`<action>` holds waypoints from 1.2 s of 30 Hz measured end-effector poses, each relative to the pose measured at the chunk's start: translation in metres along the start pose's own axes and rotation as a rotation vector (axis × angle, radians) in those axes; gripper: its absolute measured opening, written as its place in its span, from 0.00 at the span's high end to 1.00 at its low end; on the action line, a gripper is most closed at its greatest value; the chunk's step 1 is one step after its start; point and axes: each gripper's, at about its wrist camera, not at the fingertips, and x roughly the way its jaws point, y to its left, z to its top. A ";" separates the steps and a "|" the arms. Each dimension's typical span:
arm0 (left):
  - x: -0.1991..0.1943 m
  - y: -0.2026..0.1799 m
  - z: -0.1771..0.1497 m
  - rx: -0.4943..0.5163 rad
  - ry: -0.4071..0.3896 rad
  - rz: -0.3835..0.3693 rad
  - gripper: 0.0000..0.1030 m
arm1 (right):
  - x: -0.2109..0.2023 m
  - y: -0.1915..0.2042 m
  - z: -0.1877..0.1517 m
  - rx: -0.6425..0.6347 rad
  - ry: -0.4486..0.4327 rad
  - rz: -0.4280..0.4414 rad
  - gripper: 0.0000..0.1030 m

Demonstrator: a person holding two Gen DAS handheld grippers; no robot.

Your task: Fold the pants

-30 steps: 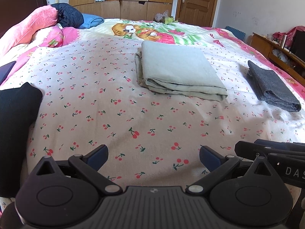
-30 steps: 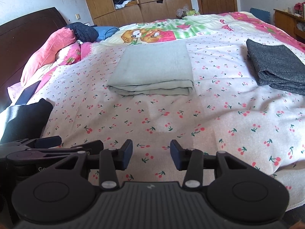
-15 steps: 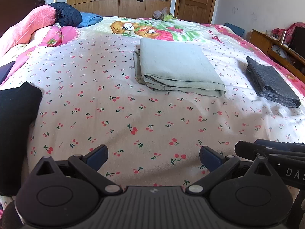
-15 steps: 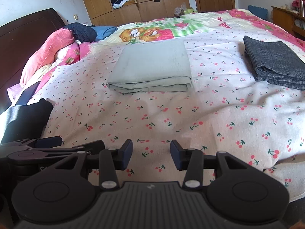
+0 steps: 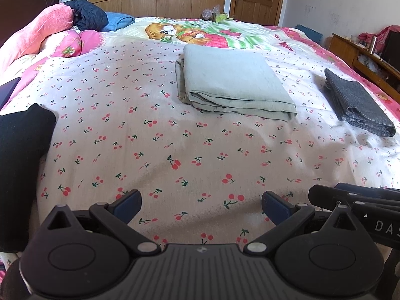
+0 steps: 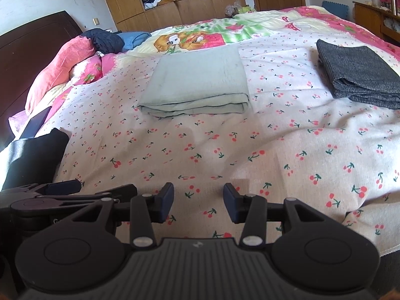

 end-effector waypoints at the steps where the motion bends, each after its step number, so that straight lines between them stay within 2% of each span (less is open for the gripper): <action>1: 0.000 0.000 0.000 0.001 0.000 0.001 0.00 | 0.000 0.000 0.000 0.001 0.000 0.000 0.56; 36: 0.003 0.001 -0.001 0.003 0.020 0.005 0.00 | 0.003 -0.001 -0.003 0.014 0.015 0.006 0.56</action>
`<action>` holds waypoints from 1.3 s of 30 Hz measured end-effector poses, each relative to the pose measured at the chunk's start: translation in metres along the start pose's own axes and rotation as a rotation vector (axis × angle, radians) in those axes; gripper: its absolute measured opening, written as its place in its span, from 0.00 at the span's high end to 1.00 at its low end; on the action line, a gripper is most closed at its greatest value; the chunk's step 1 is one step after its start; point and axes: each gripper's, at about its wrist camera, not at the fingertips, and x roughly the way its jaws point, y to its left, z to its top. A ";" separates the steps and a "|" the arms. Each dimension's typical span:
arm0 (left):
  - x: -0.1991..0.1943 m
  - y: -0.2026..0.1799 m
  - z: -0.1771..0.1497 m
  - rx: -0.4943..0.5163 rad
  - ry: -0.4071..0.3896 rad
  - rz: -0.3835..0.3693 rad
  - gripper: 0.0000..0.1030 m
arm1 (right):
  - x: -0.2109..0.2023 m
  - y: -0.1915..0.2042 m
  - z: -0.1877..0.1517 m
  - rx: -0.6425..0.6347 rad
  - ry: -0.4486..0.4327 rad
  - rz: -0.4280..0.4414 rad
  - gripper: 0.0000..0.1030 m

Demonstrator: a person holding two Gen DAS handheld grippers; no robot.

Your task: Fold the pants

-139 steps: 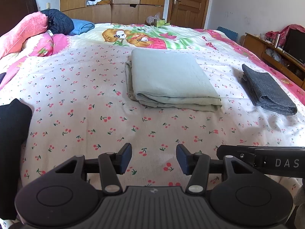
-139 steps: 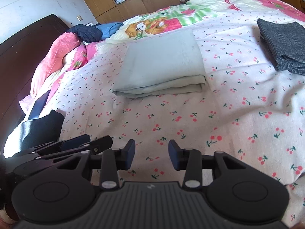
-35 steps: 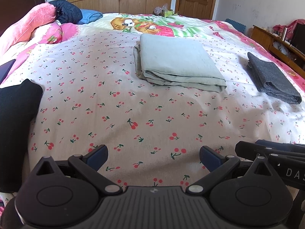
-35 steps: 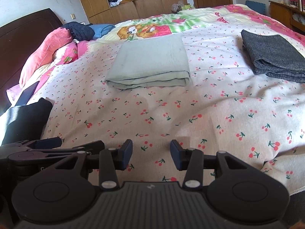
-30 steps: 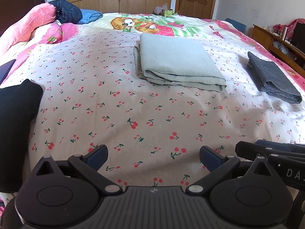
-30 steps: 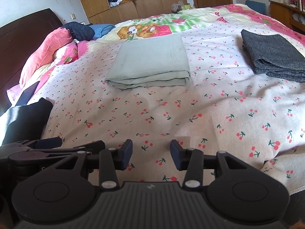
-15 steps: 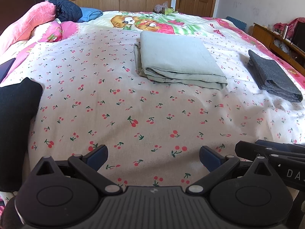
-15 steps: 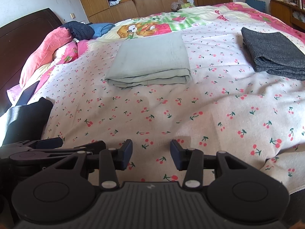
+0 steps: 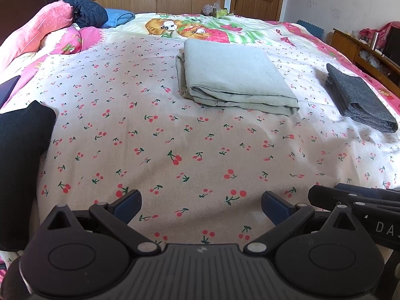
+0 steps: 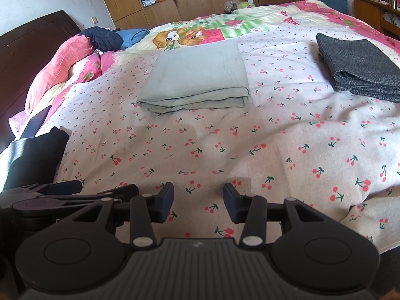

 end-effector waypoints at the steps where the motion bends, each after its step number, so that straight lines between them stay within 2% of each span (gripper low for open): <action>1: 0.000 0.000 0.000 0.000 0.000 0.001 0.00 | 0.000 0.000 0.000 0.000 0.001 0.000 0.56; 39: 0.000 -0.001 -0.001 0.015 -0.003 0.012 0.00 | 0.002 -0.002 -0.001 0.010 0.009 0.004 0.56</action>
